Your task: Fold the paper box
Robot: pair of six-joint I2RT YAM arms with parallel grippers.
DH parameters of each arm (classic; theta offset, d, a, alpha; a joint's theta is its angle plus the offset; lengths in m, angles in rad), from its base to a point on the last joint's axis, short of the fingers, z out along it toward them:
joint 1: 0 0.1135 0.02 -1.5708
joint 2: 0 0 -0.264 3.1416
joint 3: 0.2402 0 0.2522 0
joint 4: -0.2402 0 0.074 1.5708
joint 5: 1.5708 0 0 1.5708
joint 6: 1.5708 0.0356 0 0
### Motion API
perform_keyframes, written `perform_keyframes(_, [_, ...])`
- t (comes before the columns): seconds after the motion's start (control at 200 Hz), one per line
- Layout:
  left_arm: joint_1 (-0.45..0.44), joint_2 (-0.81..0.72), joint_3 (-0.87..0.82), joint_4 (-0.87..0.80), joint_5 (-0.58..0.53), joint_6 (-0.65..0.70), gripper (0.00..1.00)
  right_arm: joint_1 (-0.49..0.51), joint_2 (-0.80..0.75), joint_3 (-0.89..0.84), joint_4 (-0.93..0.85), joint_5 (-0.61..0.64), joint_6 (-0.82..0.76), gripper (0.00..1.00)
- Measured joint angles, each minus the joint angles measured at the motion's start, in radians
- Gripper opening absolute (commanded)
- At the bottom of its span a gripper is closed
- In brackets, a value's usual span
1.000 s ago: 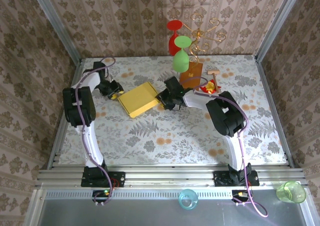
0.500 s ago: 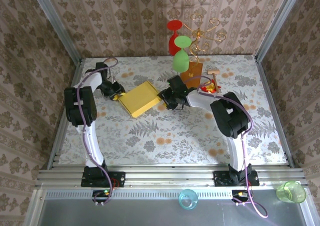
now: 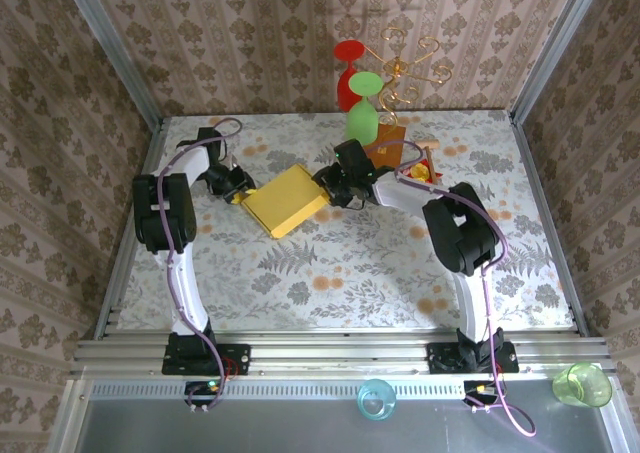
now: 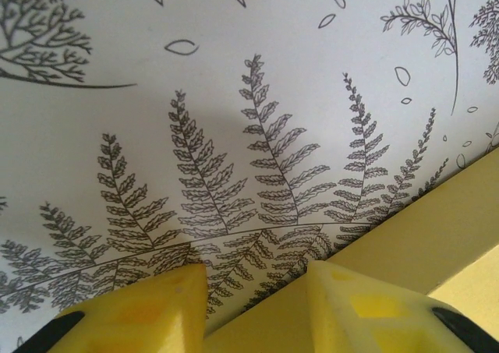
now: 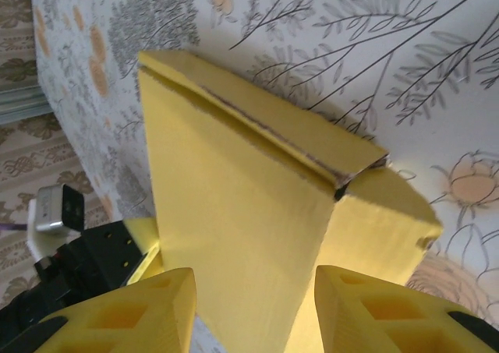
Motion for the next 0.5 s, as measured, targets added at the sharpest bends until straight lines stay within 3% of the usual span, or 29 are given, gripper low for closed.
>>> perform_keyframes(0.5, [-0.018,0.000,0.000,-0.003,0.000,0.000,0.38,-0.008,-0.002,-0.028,-0.021,0.004,-0.026,0.44])
